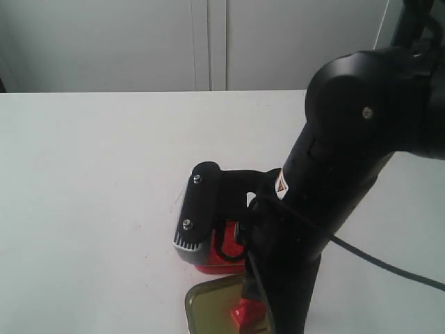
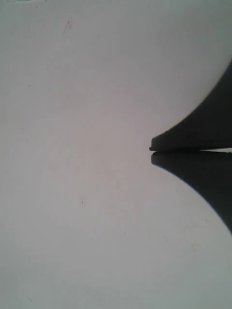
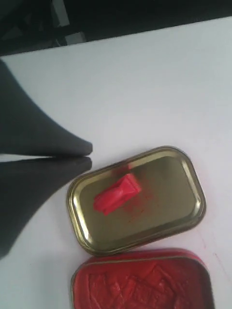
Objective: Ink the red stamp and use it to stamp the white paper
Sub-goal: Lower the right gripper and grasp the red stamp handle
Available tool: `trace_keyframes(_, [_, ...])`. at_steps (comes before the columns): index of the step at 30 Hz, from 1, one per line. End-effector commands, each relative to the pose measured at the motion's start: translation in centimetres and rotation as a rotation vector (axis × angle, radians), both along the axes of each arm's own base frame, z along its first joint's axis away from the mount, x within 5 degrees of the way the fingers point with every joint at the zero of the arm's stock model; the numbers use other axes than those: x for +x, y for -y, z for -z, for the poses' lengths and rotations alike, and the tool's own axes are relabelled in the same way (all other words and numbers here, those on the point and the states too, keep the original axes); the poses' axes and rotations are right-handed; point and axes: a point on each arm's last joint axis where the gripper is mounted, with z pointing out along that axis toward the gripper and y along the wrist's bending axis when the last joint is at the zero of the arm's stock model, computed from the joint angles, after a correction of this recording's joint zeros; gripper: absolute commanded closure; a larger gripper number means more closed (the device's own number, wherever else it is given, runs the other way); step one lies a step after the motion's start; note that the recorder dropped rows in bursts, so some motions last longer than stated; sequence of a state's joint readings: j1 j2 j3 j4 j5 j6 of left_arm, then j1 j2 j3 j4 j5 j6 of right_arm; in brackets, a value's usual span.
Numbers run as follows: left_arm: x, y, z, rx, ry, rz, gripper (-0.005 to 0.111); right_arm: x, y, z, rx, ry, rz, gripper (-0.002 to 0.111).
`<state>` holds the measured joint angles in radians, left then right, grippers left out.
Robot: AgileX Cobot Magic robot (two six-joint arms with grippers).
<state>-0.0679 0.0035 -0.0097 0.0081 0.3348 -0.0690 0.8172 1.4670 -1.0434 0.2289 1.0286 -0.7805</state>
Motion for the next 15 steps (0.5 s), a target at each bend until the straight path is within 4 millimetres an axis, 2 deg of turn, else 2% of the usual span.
trace_keyframes(1, [-0.1, 0.0, 0.4, 0.000, -0.023, 0.000, 0.107, -0.3, -0.8, 0.6, -0.010, 0.020, -0.159, 0.108])
trace_keyframes(7, [-0.1, 0.0, 0.4, 0.000, -0.023, 0.000, 0.107, -0.3, -1.2, 1.2, -0.015, 0.101, -0.467, 0.107])
trace_keyframes(10, [-0.1, 0.0, 0.4, 0.000, -0.023, 0.000, 0.107, 0.0, -1.2, 1.5, -0.033, 0.150, -0.579, 0.095])
trace_keyframes(15, [-0.1, 0.0, 0.4, 0.000, -0.023, 0.000, 0.107, 1.1, -1.6, 2.5, -0.073, 0.228, -0.614, 0.080])
